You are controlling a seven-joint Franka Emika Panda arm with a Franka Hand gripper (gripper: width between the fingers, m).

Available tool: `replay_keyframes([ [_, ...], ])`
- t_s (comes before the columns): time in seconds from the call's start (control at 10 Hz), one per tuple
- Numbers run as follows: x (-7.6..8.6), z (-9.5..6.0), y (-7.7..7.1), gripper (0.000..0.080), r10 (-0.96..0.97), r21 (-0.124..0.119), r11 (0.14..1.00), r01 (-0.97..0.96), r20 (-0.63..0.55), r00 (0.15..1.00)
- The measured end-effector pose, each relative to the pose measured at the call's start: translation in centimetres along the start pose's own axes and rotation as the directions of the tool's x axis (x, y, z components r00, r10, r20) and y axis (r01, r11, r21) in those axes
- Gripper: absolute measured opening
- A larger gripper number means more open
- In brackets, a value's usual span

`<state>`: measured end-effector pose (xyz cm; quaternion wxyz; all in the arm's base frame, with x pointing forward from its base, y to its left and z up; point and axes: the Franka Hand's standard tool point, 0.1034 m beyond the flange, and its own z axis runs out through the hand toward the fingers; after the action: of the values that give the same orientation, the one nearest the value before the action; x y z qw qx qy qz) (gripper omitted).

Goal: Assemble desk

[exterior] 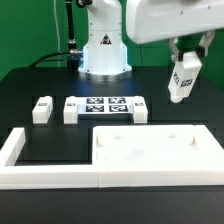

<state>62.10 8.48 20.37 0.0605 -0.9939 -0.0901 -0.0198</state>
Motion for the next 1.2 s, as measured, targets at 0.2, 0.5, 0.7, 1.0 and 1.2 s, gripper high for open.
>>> replay_keyframes([
  [0.2, 1.3, -0.5, -0.1, 0.0285, -0.006, -0.023, 1.000, 0.002, -0.155, 0.988],
  [0.5, 1.6, -0.2, 0.7, 0.0285, -0.015, -0.063, 0.998, -0.007, -0.344, 0.939],
  [0.7, 1.5, 0.0, 1.3, 0.0285, -0.040, -0.098, 0.995, -0.009, -0.486, 0.873],
  [1.0, 2.2, 0.8, 1.0, 0.0285, -0.058, -0.113, 0.994, -0.002, -0.521, 0.852],
  [1.2, 2.2, 1.7, -0.1, 0.0285, -0.078, -0.120, 0.993, 0.015, -0.535, 0.841],
])
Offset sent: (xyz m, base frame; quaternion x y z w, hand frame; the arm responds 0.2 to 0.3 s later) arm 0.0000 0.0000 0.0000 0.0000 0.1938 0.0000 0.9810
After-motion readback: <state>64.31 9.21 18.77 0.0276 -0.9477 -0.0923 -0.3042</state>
